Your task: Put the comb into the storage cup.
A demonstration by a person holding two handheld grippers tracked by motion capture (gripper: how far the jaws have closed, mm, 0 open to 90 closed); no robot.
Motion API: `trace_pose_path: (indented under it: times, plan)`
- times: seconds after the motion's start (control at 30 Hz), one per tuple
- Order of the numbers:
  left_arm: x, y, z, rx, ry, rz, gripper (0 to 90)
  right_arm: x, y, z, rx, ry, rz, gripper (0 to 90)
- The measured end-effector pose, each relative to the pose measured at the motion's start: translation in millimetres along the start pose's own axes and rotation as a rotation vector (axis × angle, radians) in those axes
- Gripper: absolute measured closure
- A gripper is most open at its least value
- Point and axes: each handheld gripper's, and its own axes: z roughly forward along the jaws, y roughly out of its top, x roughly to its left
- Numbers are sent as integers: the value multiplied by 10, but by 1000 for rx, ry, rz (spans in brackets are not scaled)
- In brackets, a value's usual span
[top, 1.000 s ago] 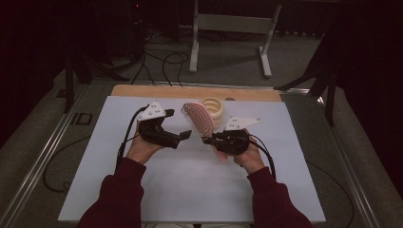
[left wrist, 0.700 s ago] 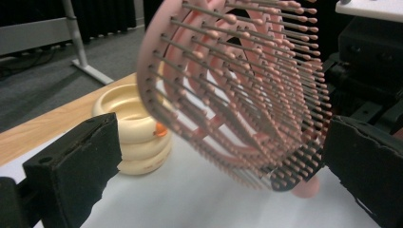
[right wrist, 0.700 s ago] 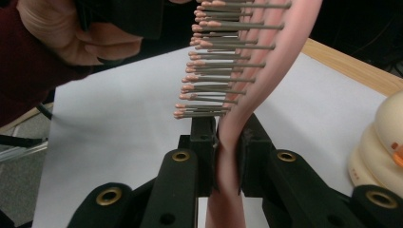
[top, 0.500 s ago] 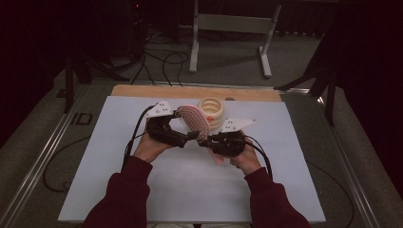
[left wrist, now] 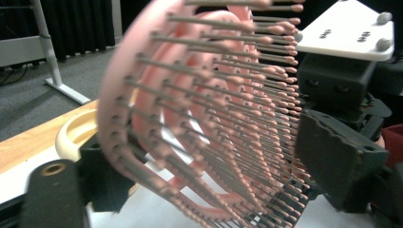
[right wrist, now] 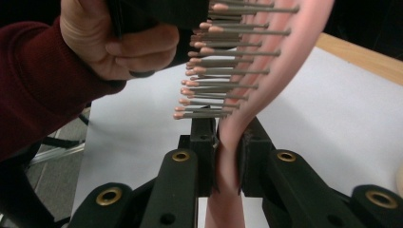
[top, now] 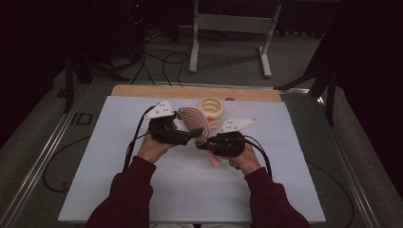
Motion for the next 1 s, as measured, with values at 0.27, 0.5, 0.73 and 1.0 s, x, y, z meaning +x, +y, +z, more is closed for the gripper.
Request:
trace_pose_path:
  times: [0.27,0.5,0.73,1.0]
  plan:
    - [-50,17,0,-11,4,29,376,-77,-44,30,38,19,47,786]
    - [-58,31,-23,-40,-3,18,513,-115,-53,23,44,22,79,737]
    - [-92,78,-32,-74,4,5,630,-152,-59,8,24,2,98,692]
    - [-168,145,-9,-81,27,38,651,-146,-43,13,11,-3,90,681]
